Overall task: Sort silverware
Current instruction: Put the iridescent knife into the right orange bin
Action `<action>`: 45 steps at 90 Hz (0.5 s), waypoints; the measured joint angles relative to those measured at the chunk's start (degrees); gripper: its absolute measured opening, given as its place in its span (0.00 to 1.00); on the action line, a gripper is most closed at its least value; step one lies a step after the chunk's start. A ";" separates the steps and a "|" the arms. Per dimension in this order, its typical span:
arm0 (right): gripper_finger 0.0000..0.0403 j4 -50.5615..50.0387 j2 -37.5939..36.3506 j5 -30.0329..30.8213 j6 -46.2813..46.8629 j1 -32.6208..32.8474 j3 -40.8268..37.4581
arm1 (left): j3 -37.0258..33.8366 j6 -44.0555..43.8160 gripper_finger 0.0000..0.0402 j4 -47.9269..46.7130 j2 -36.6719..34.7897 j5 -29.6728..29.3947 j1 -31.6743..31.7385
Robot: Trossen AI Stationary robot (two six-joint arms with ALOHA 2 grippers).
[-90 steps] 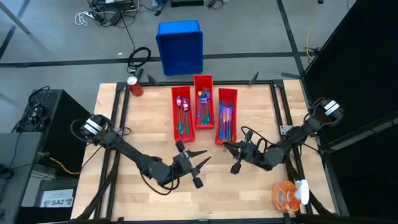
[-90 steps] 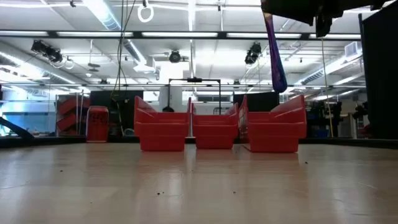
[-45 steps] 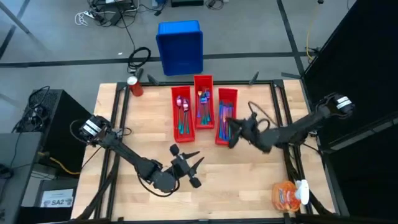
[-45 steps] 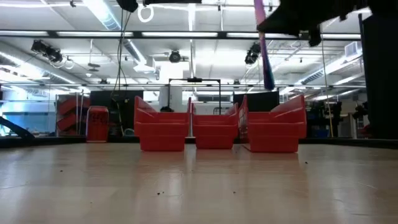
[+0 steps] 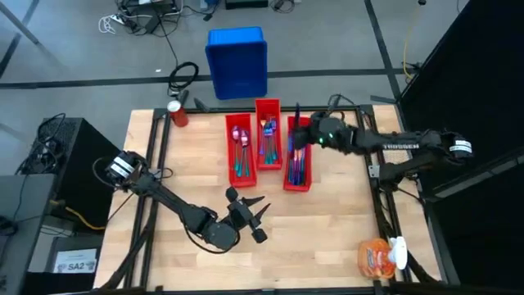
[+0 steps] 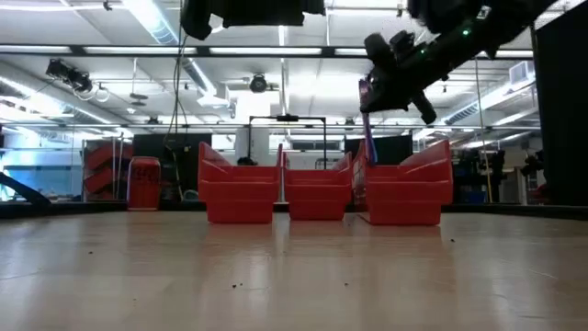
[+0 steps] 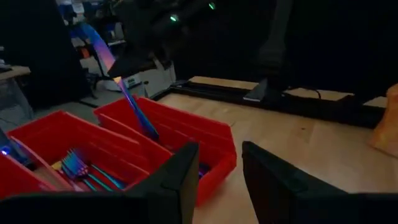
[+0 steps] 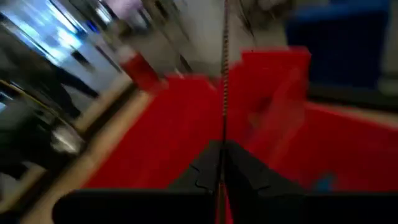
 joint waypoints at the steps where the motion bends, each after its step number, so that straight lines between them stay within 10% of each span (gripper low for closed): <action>1: 0.00 -1.76 0.00 -0.44 0.14 -0.39 0.57 | 0.00 -0.22 0.27 -0.20 0.00 0.09 0.04; 45: 0.00 -34.23 6.35 -10.44 4.79 -3.67 16.73 | 0.00 -7.71 0.27 -4.83 0.02 6.56 2.49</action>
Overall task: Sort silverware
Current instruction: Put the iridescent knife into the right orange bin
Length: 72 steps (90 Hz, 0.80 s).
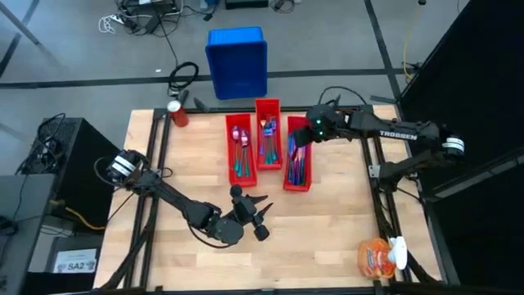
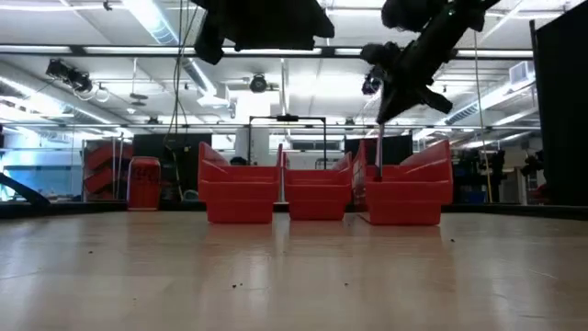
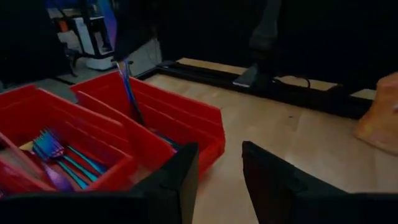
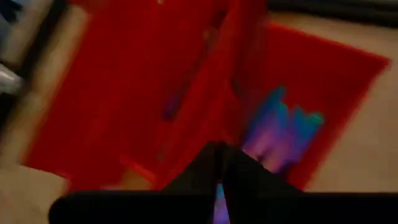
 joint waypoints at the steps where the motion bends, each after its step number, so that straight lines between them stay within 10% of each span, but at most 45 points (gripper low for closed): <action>1: 0.00 -0.12 0.29 -0.01 -0.12 0.00 0.04 | 0.00 -0.01 0.27 0.00 0.00 0.07 0.00; 72: 0.00 -11.38 8.41 -19.28 -6.78 -6.88 3.72 | 0.00 -1.17 0.27 -2.49 0.00 0.29 0.26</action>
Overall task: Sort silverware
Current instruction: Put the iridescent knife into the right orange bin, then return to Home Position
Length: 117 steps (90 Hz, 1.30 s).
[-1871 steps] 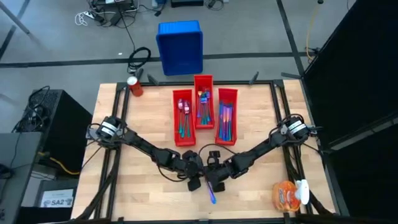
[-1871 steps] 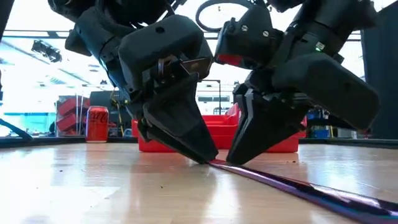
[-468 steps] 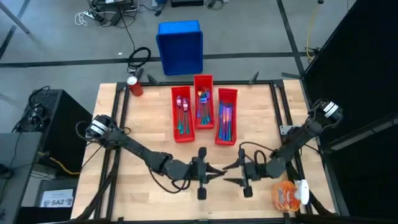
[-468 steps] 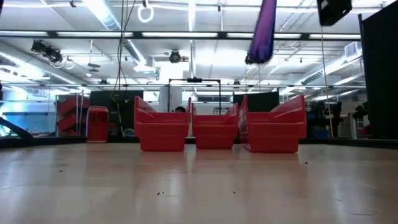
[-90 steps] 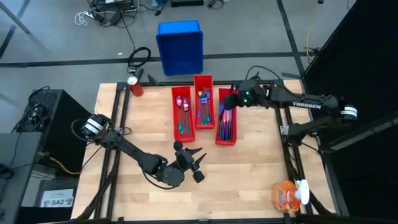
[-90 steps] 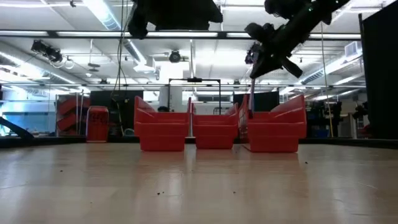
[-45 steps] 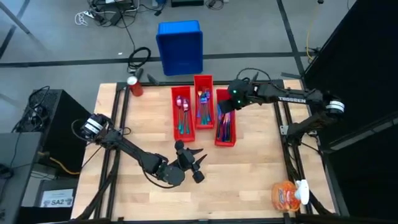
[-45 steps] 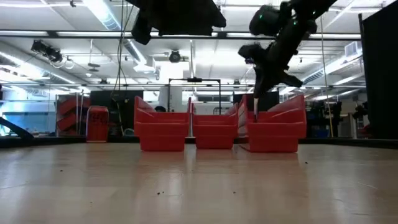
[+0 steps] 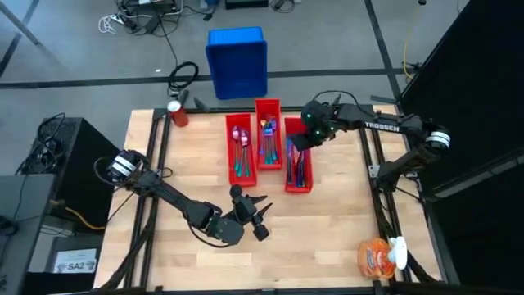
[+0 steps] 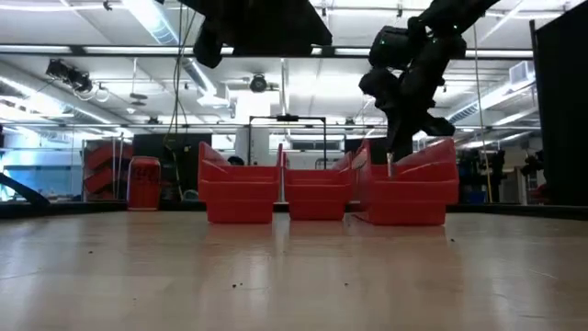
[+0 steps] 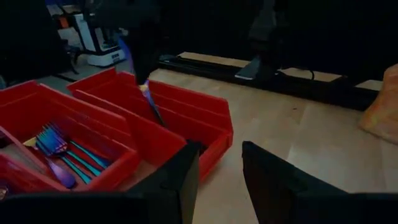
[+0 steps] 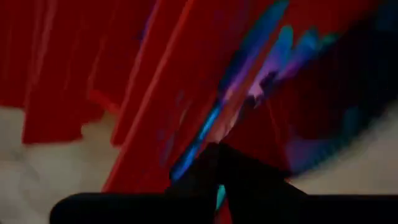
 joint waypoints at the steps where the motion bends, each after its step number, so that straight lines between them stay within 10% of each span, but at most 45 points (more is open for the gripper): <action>1: 0.00 -0.87 0.01 -0.10 -0.22 0.00 0.29 | 0.00 0.00 0.27 0.00 0.00 0.00 0.00; 48: 0.01 -1.68 0.19 1.31 -1.64 1.36 2.78 | 0.00 -0.09 0.27 0.15 0.00 1.51 0.22; 83: 0.29 -1.71 0.19 3.17 -2.20 1.13 3.06 | 0.00 -0.08 0.27 -0.21 0.00 2.85 0.22; 117: 0.31 -2.09 -4.75 10.08 -26.52 10.02 13.67 | 0.00 0.04 0.27 -3.44 0.00 2.89 0.22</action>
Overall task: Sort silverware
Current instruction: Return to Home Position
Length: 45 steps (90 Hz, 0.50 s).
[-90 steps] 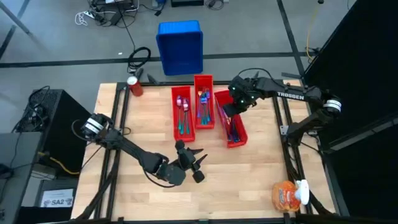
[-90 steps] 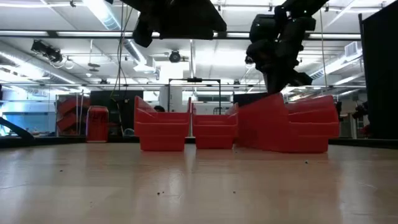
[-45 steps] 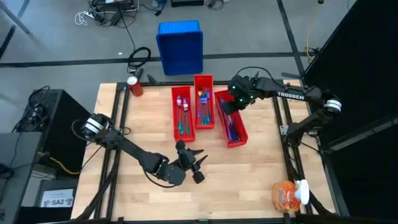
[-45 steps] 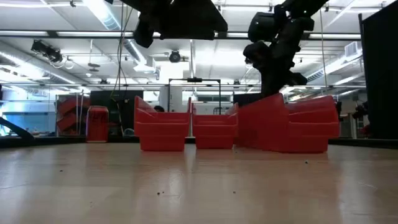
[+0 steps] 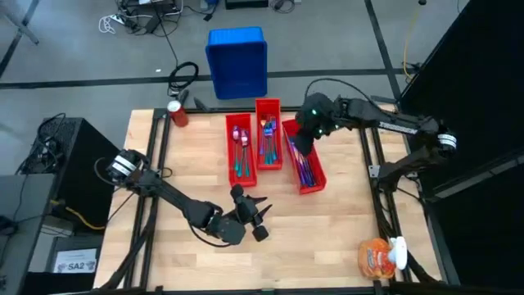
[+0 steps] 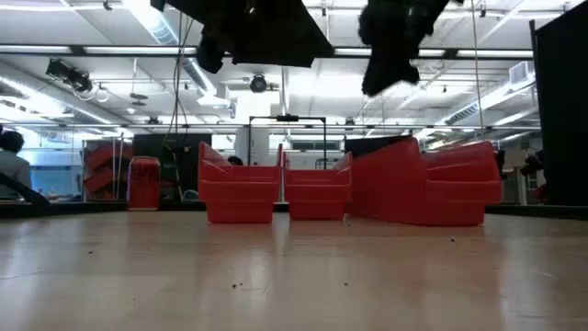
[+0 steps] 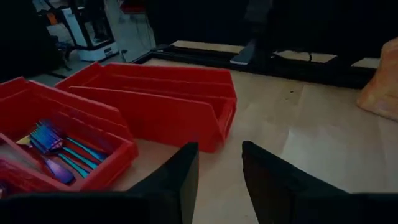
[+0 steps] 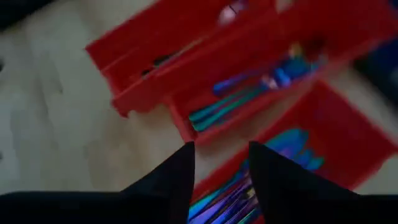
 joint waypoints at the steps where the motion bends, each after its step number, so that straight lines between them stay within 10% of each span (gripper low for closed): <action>1: 0.31 -0.03 -0.25 0.70 -0.43 0.76 0.10 | 0.00 0.03 0.27 -0.01 0.00 0.00 0.00; 26: 0.17 0.80 -3.74 12.93 -2.78 23.17 0.32 | 0.00 0.33 0.27 0.16 0.00 1.48 0.00; 45: 0.07 16.28 -3.85 15.83 -2.32 38.75 -4.90 | -0.02 13.27 0.24 14.91 -0.08 15.67 -1.43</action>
